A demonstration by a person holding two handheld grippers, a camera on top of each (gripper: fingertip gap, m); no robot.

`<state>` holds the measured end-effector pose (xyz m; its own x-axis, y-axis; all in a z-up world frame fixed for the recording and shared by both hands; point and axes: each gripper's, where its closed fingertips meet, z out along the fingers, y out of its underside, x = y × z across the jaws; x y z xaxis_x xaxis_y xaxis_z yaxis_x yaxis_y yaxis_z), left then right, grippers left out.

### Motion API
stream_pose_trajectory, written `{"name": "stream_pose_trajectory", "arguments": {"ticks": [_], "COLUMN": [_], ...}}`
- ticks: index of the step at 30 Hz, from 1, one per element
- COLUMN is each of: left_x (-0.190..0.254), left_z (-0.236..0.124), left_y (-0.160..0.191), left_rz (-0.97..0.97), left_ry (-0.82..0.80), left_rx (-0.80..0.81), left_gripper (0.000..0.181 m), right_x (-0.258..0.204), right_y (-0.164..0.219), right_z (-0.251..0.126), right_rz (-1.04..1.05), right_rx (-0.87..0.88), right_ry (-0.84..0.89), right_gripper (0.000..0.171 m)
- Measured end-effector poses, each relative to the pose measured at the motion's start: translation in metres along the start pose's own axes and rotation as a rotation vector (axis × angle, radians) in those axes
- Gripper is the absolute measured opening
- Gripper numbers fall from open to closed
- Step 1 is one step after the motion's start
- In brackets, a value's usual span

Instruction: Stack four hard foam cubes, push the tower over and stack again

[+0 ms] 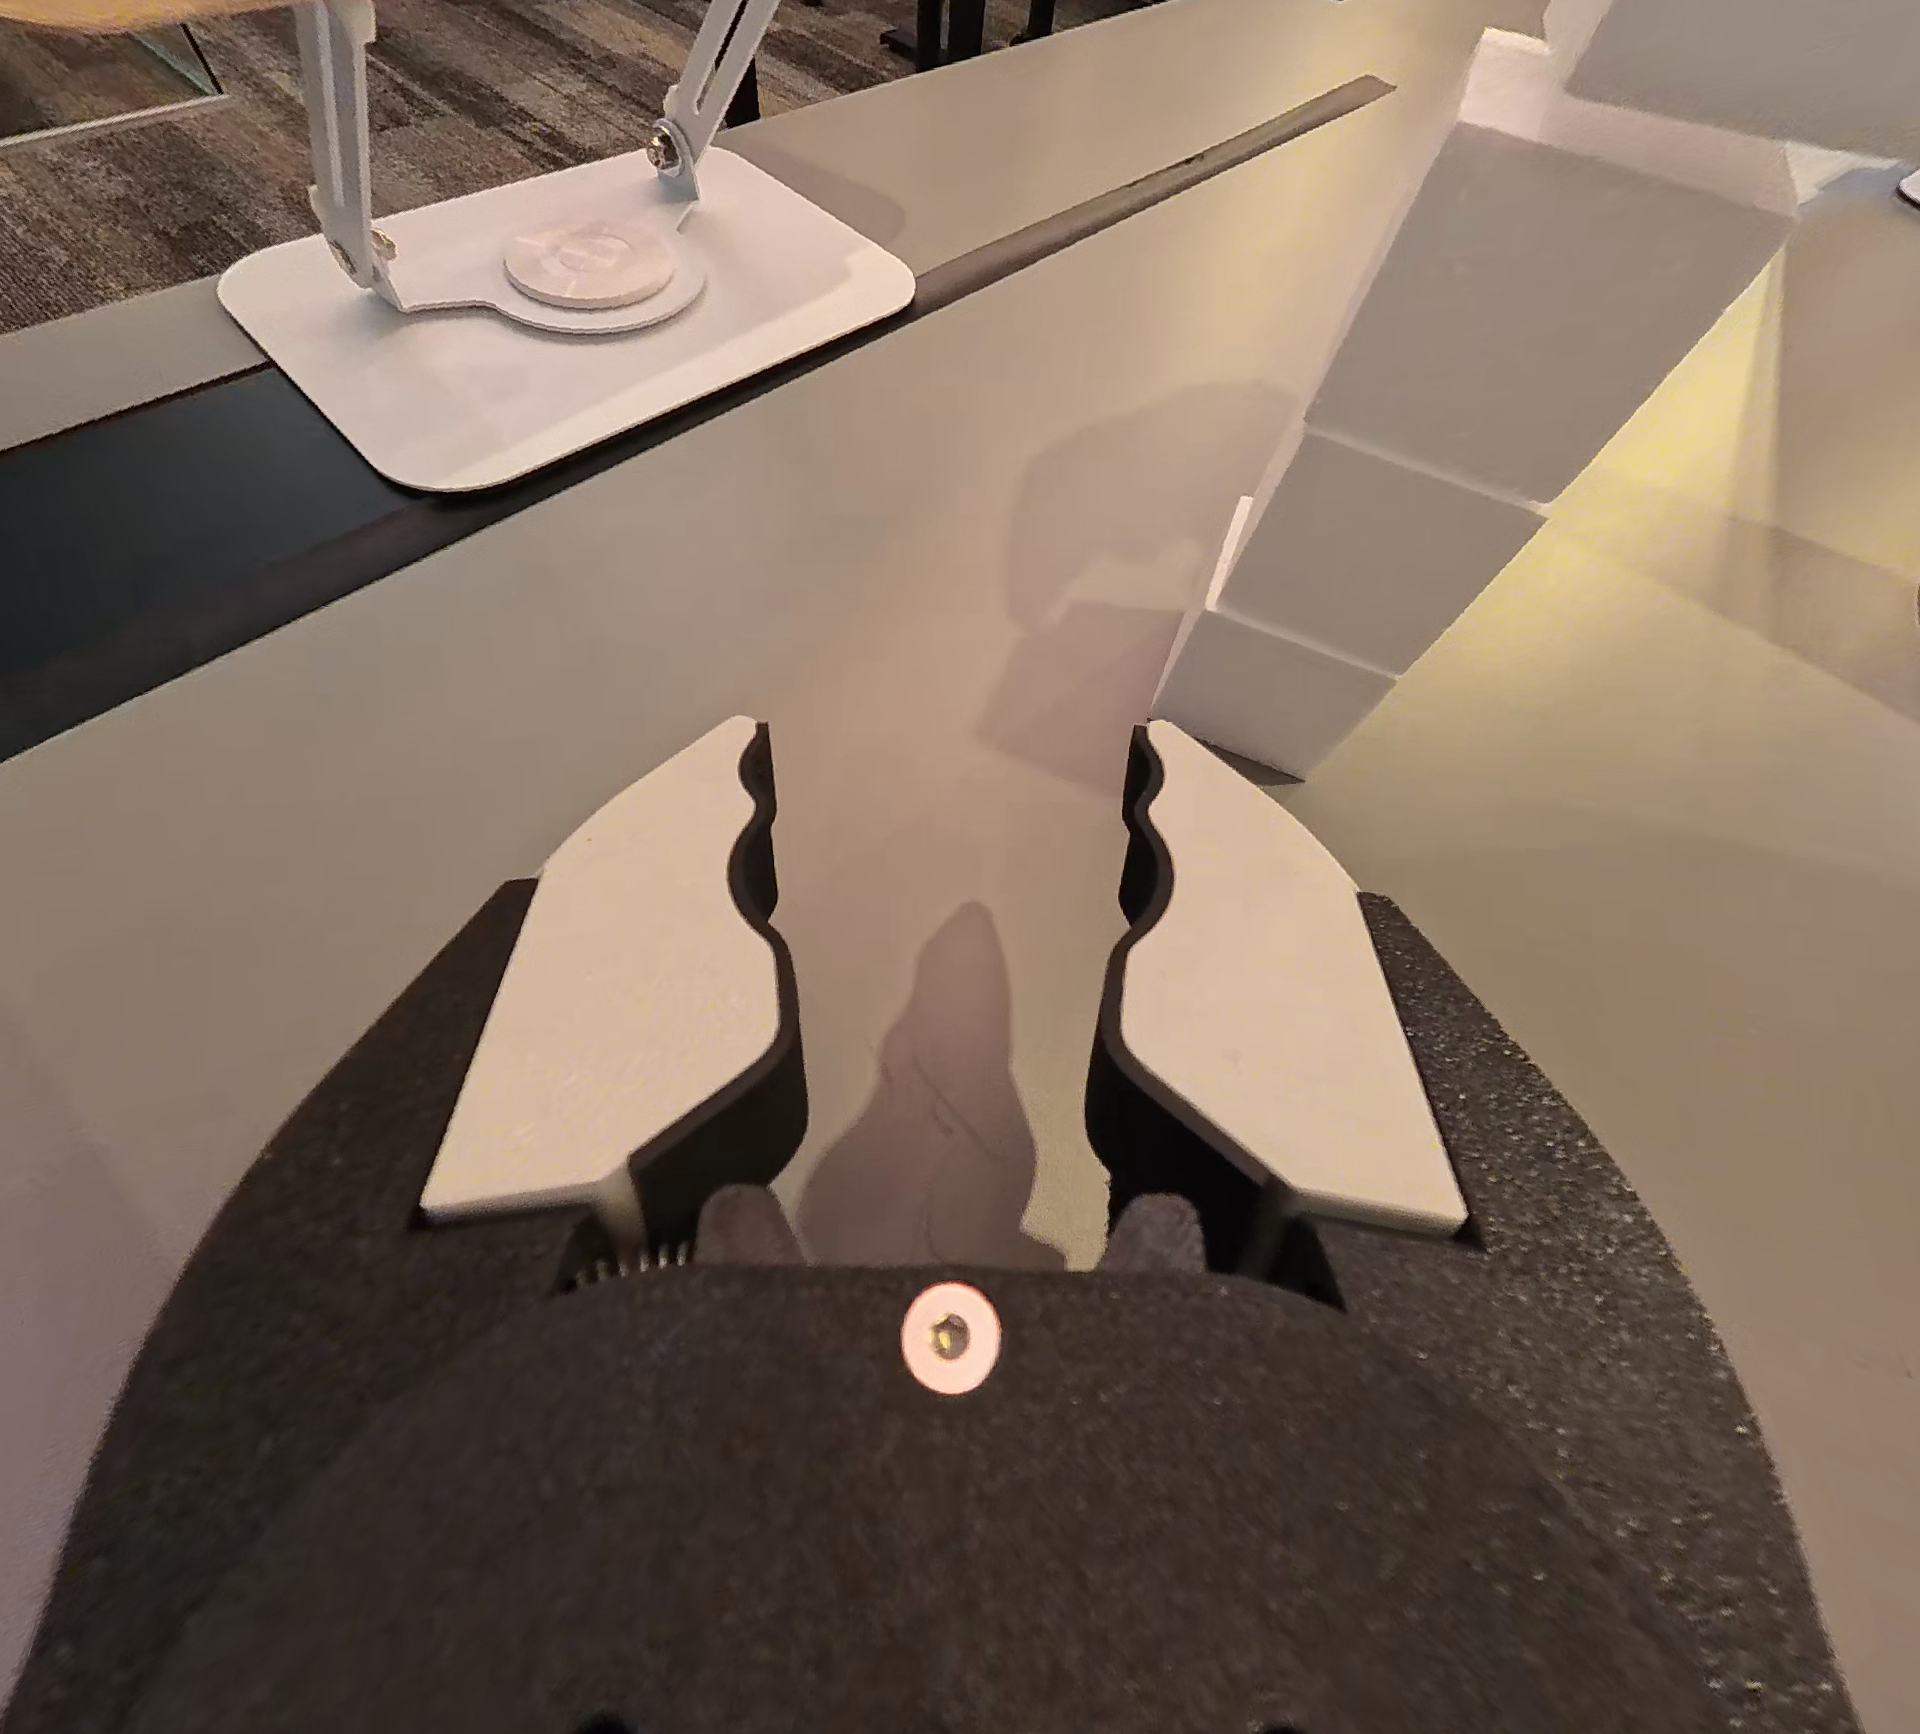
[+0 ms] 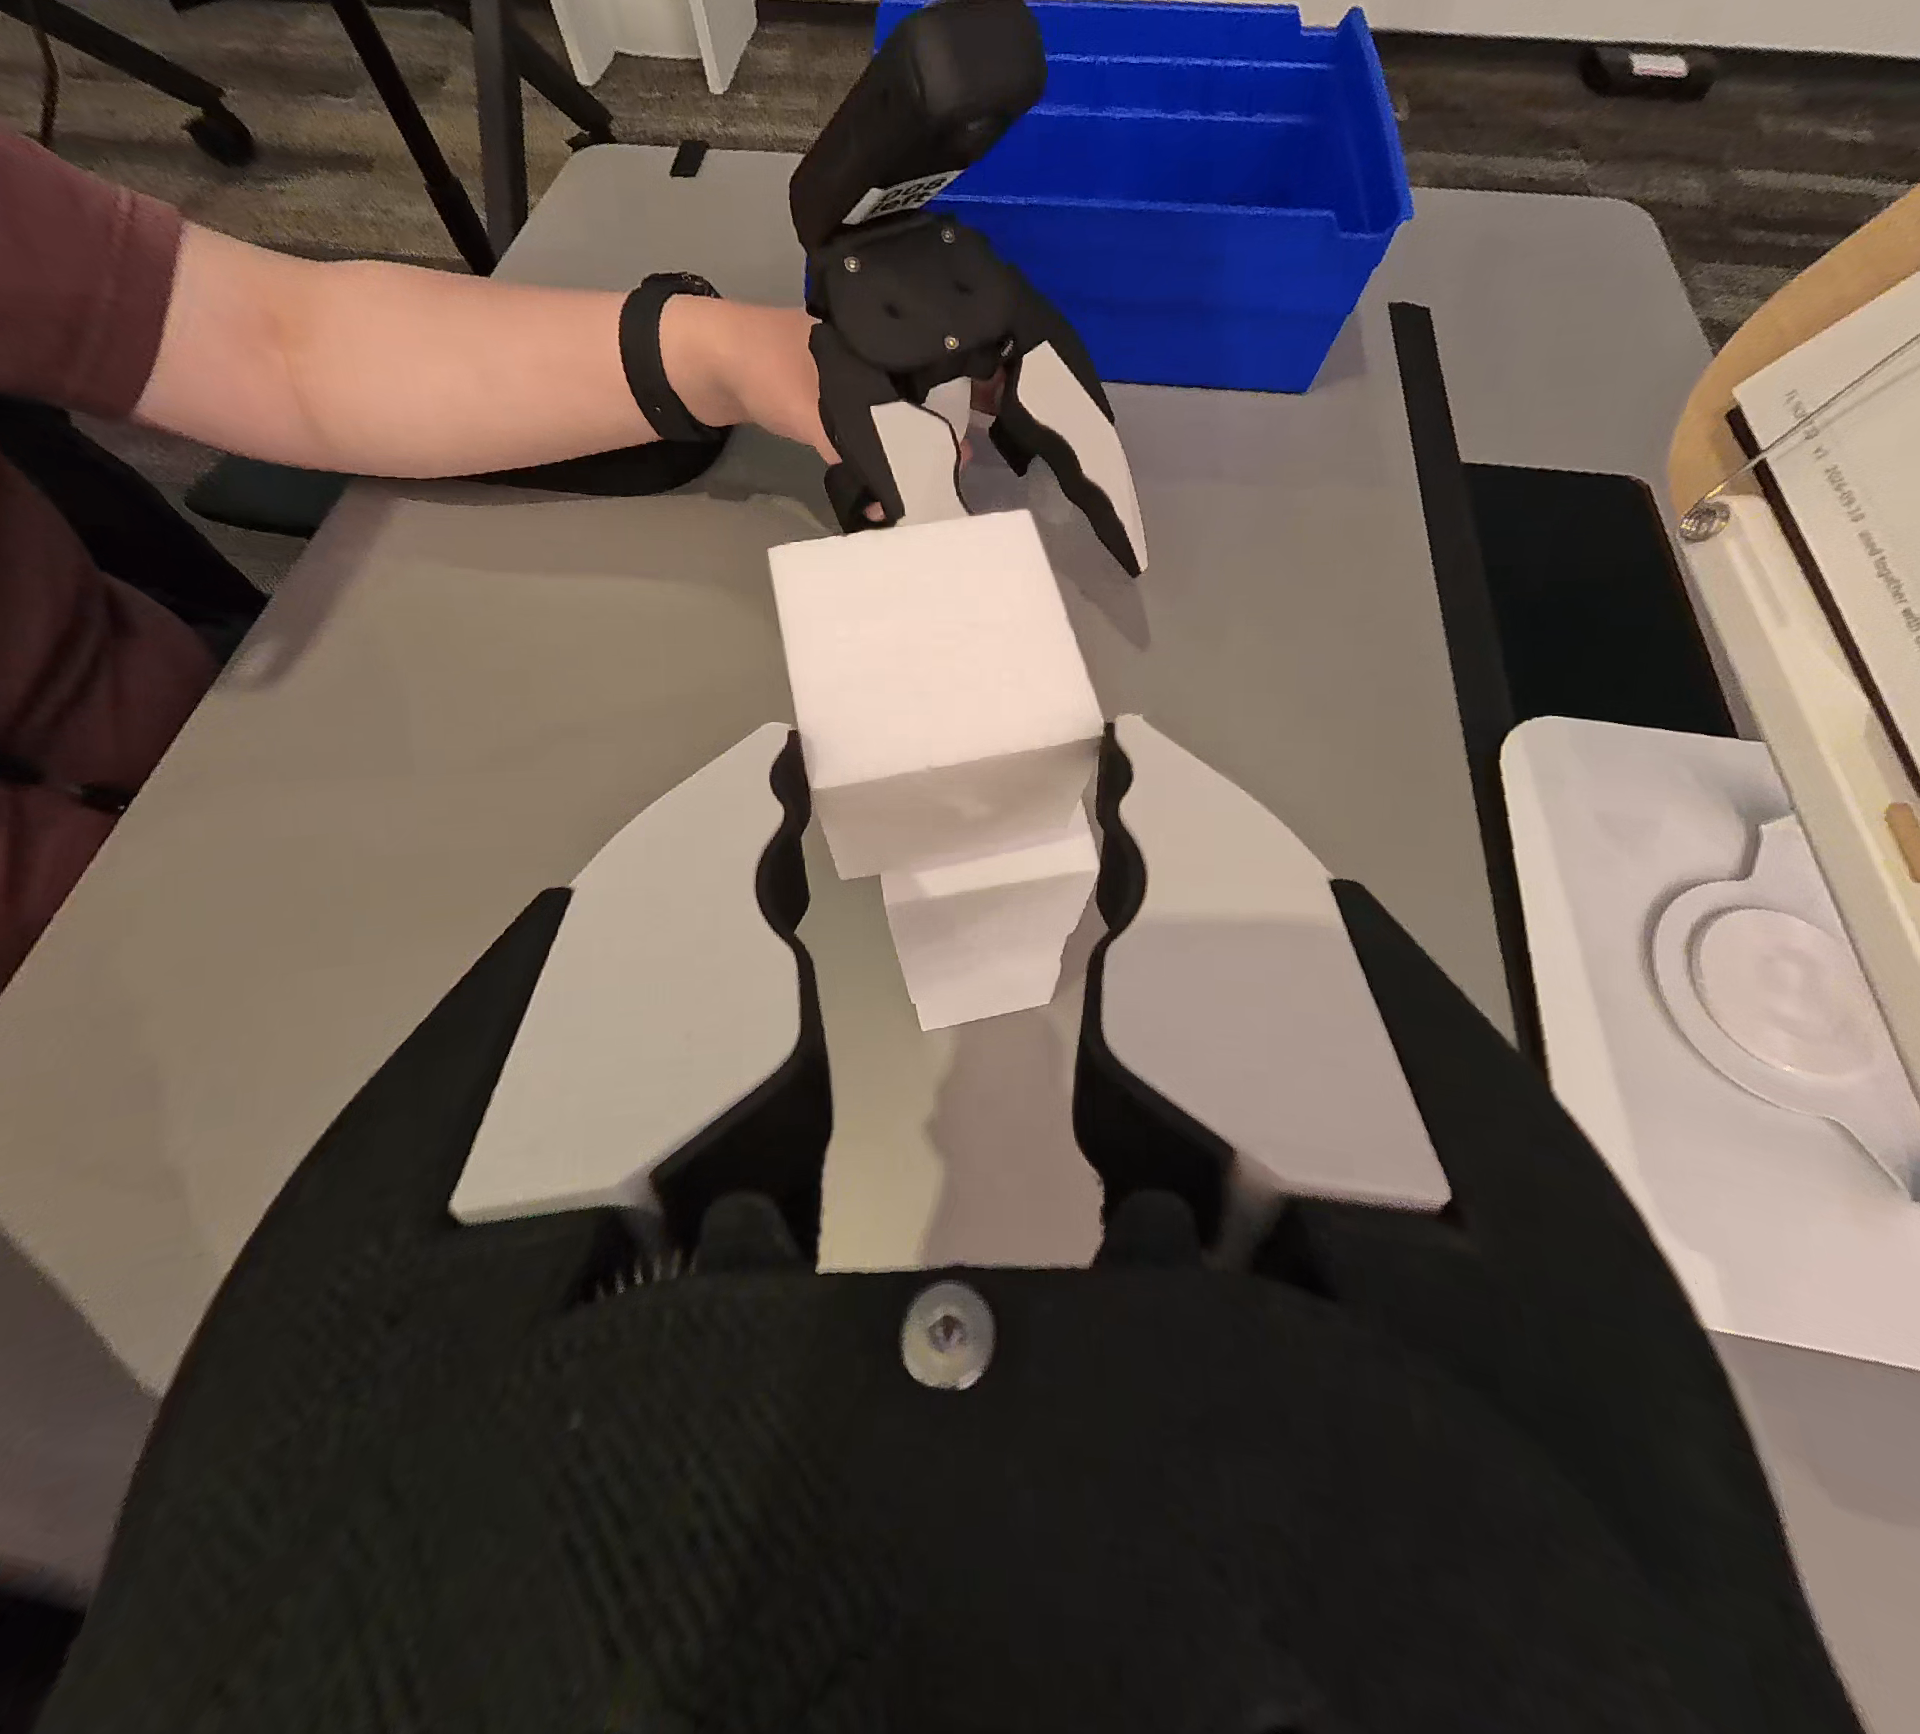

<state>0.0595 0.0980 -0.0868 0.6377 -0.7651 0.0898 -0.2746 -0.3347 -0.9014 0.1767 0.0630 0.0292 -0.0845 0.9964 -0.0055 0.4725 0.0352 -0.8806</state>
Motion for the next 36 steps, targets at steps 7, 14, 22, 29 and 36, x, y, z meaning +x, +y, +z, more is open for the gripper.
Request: {"name": "stream_pose_trajectory", "arguments": {"ticks": [7, 14, 22, 29, 36], "left_x": [0.001, 0.003, 0.002, 0.004, 0.002], "left_z": [0.003, 0.006, 0.011, 0.012, 0.011], "left_y": [0.004, 0.009, 0.018, 0.019, 0.017], "left_rz": [0.015, 0.027, 0.064, 0.072, 0.057], "left_ry": [-0.001, 0.000, -0.017, -0.014, -0.014], "left_rx": [-0.022, -0.045, -0.094, -0.097, -0.086], "left_gripper": [0.065, 0.065, 0.064, 0.065, 0.065], "right_x": [0.007, 0.011, 0.011, 0.009, 0.009], "right_y": [0.003, 0.005, 0.006, 0.007, 0.005], "right_z": [-0.005, -0.004, -0.001, -0.001, -0.003], "right_rz": [0.010, 0.009, -0.009, -0.023, -0.039], "right_rx": [-0.013, -0.011, -0.024, -0.009, 0.012], "right_ry": [0.028, 0.042, 0.043, 0.030, 0.064], "right_gripper": [0.055, 0.055, 0.055, 0.055, 0.070]}}
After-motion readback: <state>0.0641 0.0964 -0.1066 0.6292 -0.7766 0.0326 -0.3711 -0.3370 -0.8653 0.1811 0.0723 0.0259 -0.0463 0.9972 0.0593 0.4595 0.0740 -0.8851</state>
